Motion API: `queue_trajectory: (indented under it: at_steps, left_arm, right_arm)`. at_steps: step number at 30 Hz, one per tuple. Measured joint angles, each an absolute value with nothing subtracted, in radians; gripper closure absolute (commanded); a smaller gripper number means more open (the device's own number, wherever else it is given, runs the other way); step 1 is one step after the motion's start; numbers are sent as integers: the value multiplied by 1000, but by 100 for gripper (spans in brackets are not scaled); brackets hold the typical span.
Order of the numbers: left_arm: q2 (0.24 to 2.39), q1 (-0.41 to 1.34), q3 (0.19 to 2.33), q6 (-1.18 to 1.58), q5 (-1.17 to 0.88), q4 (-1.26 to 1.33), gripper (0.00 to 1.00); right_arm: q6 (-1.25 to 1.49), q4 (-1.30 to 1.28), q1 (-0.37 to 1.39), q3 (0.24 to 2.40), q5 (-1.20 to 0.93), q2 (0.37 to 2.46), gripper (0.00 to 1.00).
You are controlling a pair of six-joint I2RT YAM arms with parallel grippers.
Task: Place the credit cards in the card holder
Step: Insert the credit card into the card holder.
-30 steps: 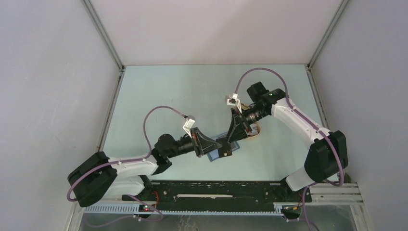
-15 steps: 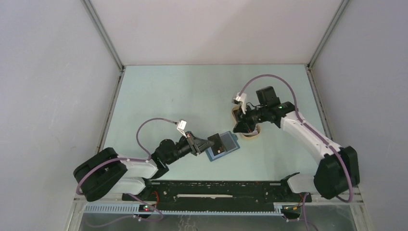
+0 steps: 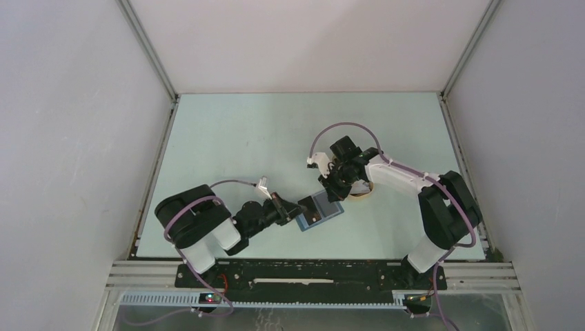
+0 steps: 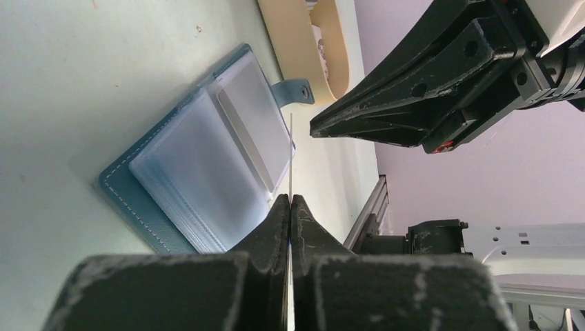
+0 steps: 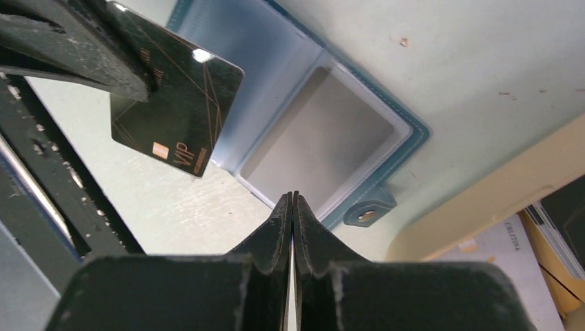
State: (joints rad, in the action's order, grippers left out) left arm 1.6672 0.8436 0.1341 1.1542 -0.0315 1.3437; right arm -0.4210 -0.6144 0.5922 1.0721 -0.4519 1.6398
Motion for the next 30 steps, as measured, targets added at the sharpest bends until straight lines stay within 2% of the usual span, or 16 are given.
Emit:
queue_trajectory:
  at_steps: [15,30]
  left_arm:
    - [1779,844,141,1216,6,1431,100]
    - [1821,886,176,1257,180,1464,100]
  right_arm:
    - [-421,-628,605,1110,-313,1716,90]
    - [-420,-640,605,1110,-289,1723,90]
